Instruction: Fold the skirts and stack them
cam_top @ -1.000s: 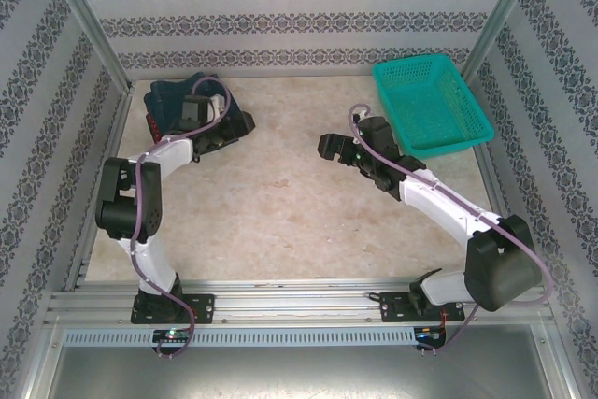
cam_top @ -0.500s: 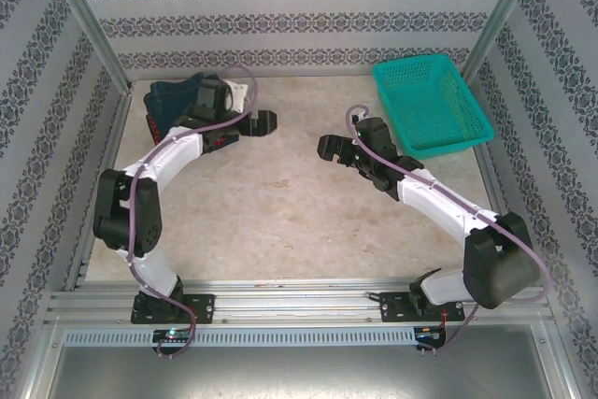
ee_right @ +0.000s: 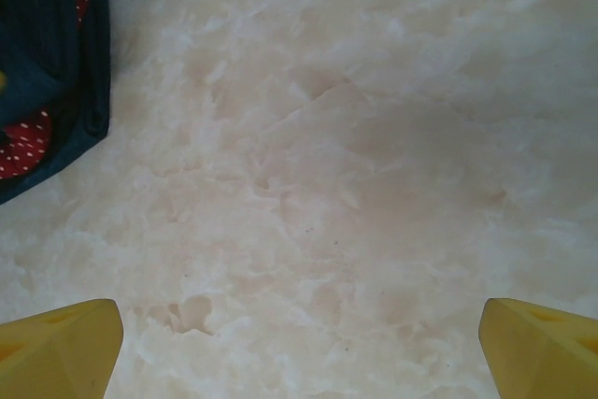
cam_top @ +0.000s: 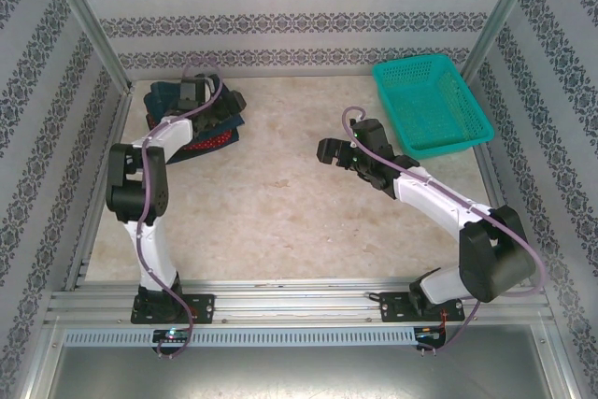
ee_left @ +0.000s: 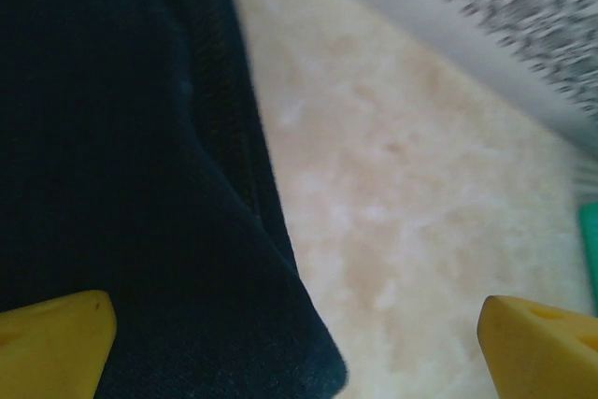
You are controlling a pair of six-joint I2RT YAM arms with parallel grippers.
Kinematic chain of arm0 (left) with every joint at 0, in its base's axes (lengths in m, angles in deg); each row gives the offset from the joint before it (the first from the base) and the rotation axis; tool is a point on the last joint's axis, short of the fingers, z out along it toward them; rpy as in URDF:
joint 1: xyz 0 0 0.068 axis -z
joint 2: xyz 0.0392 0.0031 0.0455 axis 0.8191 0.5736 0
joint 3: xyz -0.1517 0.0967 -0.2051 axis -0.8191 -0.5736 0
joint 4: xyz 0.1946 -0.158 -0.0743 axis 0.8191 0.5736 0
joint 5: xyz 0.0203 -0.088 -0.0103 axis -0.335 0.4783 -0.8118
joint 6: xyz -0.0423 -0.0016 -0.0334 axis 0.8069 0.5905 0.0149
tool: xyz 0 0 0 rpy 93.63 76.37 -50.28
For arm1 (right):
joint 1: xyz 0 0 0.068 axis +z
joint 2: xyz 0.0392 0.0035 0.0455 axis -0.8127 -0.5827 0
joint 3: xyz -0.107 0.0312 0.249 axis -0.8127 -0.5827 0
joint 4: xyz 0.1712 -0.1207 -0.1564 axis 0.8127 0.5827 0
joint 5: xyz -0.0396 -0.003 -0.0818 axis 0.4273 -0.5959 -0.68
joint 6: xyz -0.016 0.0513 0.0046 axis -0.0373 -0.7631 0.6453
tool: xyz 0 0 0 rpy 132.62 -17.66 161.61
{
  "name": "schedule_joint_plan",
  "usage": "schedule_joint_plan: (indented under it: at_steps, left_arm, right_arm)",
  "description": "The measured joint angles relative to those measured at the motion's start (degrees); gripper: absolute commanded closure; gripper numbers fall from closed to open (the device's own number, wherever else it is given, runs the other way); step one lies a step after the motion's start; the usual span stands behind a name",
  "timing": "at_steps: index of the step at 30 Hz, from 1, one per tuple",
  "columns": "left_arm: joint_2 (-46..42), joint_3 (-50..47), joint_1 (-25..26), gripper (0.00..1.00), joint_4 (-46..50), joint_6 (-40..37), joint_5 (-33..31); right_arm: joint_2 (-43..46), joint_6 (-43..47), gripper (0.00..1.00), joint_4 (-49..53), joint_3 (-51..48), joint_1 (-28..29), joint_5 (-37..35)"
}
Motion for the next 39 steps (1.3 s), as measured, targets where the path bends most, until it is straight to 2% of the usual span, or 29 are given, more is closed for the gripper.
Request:
schedule_joint_plan:
  at_steps: [6,13,17,20,23,27,30,34,39]
  left_arm:
    - [-2.84,-5.31,-2.60,0.00,-0.66,-1.90,5.84]
    - [-5.92,-6.36,-7.43,0.00,8.57,-12.07,10.62]
    - [-10.01,-6.51,-9.09,0.00,14.75,-15.89,12.15]
    - [-17.49,-8.83,-9.46,0.00,16.31,-16.00,11.98]
    - [-29.07,-13.62,-9.35,0.00,15.32,-14.88,7.39]
    - [-46.38,-24.52,-9.35,0.00,11.08,-12.76,-5.84]
    - [-54.64,-33.64,-9.35,0.00,9.22,-11.02,-16.50]
    - [-57.05,-44.83,-9.35,0.00,6.93,-9.84,-27.63]
    - [-49.83,-51.23,-9.35,0.00,1.70,-11.26,-30.53]
  right_arm:
    - [0.00,-0.17,0.02,1.14,-0.02,-0.02,0.00]
    - [0.17,-0.22,0.02,1.86,-0.31,-0.04,-1.60]
    - [2.75,-0.13,0.02,1.84,-2.43,-0.50,-5.20]
    - [7.67,1.01,0.02,1.73,-5.60,-2.32,-10.08]
    - [13.35,3.78,0.02,0.44,-9.46,-6.51,-14.45]
    - [18.40,9.90,0.02,-3.48,-15.80,-13.90,-17.92]
    - [18.97,13.75,0.02,-6.45,-20.31,-17.97,-18.62]
    - [18.23,16.92,0.02,-9.33,-23.54,-23.56,-17.49]
    - [11.65,21.29,0.02,-16.72,-24.46,-25.53,-13.81]
